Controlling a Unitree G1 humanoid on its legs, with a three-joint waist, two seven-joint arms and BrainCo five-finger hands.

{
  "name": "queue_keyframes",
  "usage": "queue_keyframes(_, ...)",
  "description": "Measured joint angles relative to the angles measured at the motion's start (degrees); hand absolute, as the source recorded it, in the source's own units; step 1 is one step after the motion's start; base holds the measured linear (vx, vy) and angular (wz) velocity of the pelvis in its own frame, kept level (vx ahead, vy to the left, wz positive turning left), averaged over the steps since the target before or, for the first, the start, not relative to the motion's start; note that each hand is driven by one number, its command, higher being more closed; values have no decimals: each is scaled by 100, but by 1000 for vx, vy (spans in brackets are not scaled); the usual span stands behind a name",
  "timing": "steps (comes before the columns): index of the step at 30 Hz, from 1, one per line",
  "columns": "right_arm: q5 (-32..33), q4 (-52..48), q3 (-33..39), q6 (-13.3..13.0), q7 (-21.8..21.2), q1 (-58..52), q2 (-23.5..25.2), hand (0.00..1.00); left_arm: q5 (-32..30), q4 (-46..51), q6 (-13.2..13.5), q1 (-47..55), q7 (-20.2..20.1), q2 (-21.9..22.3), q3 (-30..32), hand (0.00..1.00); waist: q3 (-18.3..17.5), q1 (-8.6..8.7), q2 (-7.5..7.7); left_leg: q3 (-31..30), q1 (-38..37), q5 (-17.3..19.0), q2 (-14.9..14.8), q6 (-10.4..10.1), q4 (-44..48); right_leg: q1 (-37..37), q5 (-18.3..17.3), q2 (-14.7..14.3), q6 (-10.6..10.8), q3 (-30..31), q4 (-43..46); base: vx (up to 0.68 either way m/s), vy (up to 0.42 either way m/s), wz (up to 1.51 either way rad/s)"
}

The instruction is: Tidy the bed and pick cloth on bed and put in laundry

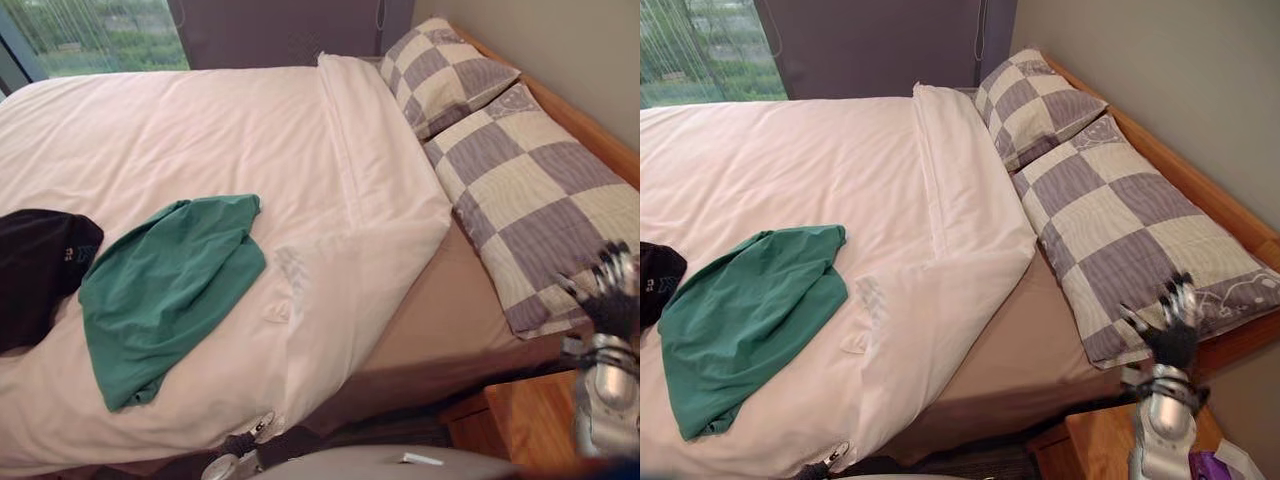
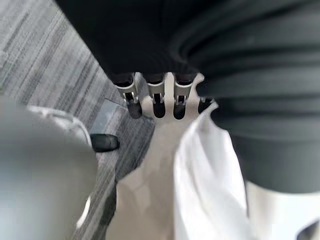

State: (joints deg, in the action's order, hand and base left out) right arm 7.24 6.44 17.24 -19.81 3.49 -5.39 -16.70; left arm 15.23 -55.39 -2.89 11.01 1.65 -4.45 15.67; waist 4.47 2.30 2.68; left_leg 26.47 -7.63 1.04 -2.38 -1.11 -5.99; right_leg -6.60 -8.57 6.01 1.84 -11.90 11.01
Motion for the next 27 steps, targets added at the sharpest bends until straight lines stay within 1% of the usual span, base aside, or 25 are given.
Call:
queue_keyframes(2,-243,1,-337,270,-99,327,-41,0,-8,-59,75,102,8,-106,-54,0,36,1,39,-100,71,-58,26,28,2,2,1,-1,-2,1,-114,-19,-46,21)
queue_keyframes(3,-344,-1,-446,334,-104,388,-62,0,-9,-83,99,142,11,-116,-81,0,38,-4,37,-118,78,-61,33,32,2,-2,1,-1,-2,1,-133,-25,-33,14)
queue_keyframes(5,-717,-4,-990,556,-112,562,-285,0,-10,-239,107,319,21,-166,-219,0,49,-19,16,-239,112,-95,69,75,2,-55,1,-15,-2,1,-219,-24,-31,18)
queue_keyframes(6,-821,-10,-1119,609,-112,606,-319,0,-11,-239,111,376,20,-160,-223,0,50,-26,14,-254,133,-105,76,80,2,-53,2,-13,-2,1,-241,-37,-22,22)
queue_keyframes(8,-1100,-9,-1509,798,-121,811,-376,0,-18,-314,129,454,20,-162,-229,0,99,-45,21,-374,223,-178,102,128,1,-48,4,-9,-5,0,-289,-55,-14,24)
queue_keyframes(9,-1131,-8,-1612,857,-120,876,-378,0,-22,-336,138,465,21,-165,-230,0,127,-66,29,-389,229,-192,107,133,0,-49,4,-9,-5,1,-296,-95,-10,13)
queue_keyframes(10,-1227,-6,-1795,943,-117,1007,-380,0,-25,-339,149,476,21,-169,-231,0,195,-138,38,-410,240,-220,111,144,-2,-49,4,-10,-5,1,-302,-96,-3,4)
queue_keyframes(11,-1277,-4,-1884,966,-114,1065,-382,0,-30,-338,158,472,21,-174,-241,0,232,-170,43,-432,252,-233,114,144,-3,-45,4,-10,-5,0,-303,-105,0,12)
queue_keyframes(12,-1391,23,-2101,1042,-90,1212,-382,0,-63,-337,202,471,21,-214,-301,0,316,-179,71,-501,292,-274,123,156,-6,-37,4,-8,-5,-6,-306,-99,3,17)
queue_keyframes(13,-1488,61,-2289,1096,-65,1333,-382,0,-113,-337,213,470,21,-272,-415,0,378,-203,101,-531,336,-297,125,168,-6,-8,4,-9,-5,-6,-307,-167,15,20)
queue_keyframes(14,-1630,192,-2587,1167,-4,1579,-346,0,-141,-336,228,440,24,-338,-436,0,480,-267,168,-585,456,-320,132,161,-5,76,2,-8,-4,-6,-329,-176,21,13)
queue_keyframes(15,-1686,223,-2665,1194,26,1645,-342,0,-146,-332,230,411,26,-359,-437,0,507,-286,201,-611,507,-336,138,157,-5,119,2,-5,-4,-6,-338,-187,37,14)
queue_keyframes(16,-1873,289,-2853,1263,140,1831,-323,0,-214,-325,230,318,56,-430,-439,0,592,-351,325,-674,699,-362,155,183,-2,242,0,9,-1,-6,-408,-126,38,12)
queue_keyframes(18,-2307,442,-3002,1376,277,2188,-157,0,-269,-304,221,197,102,-562,-449,0,822,-471,486,-863,894,-403,185,210,3,357,2,17,-3,7,-459,-124,35,9)
queue_keyframes(19,-2529,511,-3115,1446,383,2336,-126,0,-274,-280,195,135,129,-625,-447,0,890,-491,570,-880,1019,-489,168,230,4,469,8,-2,-12,17,-459,-132,34,16)
queue_keyframes(20,-2818,677,-3268,1503,456,2545,-127,0,-281,-203,191,74,133,-705,-447,0,971,-540,637,-928,1171,-545,157,248,24,587,58,-27,-30,-2,-456,-114,36,18)
queue_keyframes(21,-2928,760,-3333,1546,505,2652,-131,0,-292,-169,197,38,134,-738,-447,0,1030,-568,656,-961,1220,-576,142,264,30,624,108,-45,-13,-2,-455,-72,47,26)
queue_keyframes(22,-3089,921,-3402,1610,620,2846,-129,0,-300,-163,193,-95,139,-802,-444,0,1182,-628,674,-994,1283,-612,91,300,33,663,257,-100,1,20,-457,-63,67,22)
queue_keyframes(23,-3121,1043,-3453,1660,725,3022,-129,0,-328,-121,198,-202,146,-860,-435,0,1287,-668,662,-1022,1386,-630,-1,325,39,759,472,-194,-13,37,-454,-70,88,25)
queue_keyframes(25,-3124,1096,-3508,1769,872,3285,-136,0,-364,33,198,-300,204,-936,-434,0,1409,-685,642,-1093,1663,-631,-159,327,171,961,808,-339,-36,120,-451,-32,76,20)
queue_keyframes(26,-3154,1139,-3585,1840,995,3501,-138,0,-388,103,209,-346,256,-1006,-428,0,1549,-736,672,-1119,1768,-630,-228,327,283,1019,940,-402,-42,213,-450,-10,57,9)
queue_keyframes(27,-3241,1170,-3598,1883,1041,3584,-138,0,-409,142,207,-393,258,-1044,-427,0,1598,-770,694,-1118,1817,-629,-249,327,332,1039,968,-415,-25,229,-456,-10,61,5)
